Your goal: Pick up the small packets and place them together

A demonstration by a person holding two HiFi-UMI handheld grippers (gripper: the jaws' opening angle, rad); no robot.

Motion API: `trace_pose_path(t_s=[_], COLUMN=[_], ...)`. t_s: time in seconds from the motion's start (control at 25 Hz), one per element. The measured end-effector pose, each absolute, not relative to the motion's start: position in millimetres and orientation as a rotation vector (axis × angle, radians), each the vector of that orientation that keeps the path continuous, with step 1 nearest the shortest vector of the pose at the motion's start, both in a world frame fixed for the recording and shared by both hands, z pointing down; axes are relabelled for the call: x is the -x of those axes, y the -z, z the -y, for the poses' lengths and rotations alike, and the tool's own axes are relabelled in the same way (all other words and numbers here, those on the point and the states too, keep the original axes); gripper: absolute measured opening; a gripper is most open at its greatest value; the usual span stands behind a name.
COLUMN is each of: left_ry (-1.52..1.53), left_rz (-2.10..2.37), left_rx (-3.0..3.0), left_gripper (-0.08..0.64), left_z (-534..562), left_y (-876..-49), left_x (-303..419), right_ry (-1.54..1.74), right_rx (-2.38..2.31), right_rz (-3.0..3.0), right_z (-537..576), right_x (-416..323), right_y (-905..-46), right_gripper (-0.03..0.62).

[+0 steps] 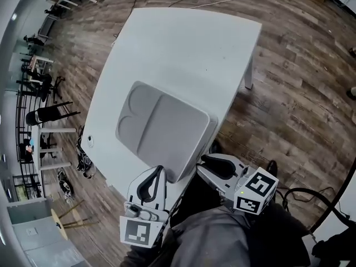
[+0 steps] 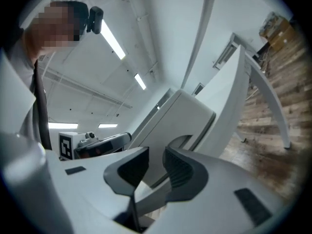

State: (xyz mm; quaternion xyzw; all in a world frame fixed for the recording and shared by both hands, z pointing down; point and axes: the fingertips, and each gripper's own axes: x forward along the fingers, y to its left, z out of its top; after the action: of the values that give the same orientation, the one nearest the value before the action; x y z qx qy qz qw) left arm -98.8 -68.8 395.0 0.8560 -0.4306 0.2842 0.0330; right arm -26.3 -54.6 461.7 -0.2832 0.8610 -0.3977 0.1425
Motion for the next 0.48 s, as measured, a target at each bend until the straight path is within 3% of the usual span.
trace_pose_path(t_s=[0.48], left_ry=[-0.816], left_rz=[1.245], left_rx=[-2.634], left_gripper=[-0.003], left_z=[74.9], left_y=[-405.5], left_x=[99.3], right_ry=[1.289], right_rx=[0.628], right_rz=[-2.297], right_z=[66.8], right_x=[25.2], right_y=[-472.4], right_gripper=[0.123])
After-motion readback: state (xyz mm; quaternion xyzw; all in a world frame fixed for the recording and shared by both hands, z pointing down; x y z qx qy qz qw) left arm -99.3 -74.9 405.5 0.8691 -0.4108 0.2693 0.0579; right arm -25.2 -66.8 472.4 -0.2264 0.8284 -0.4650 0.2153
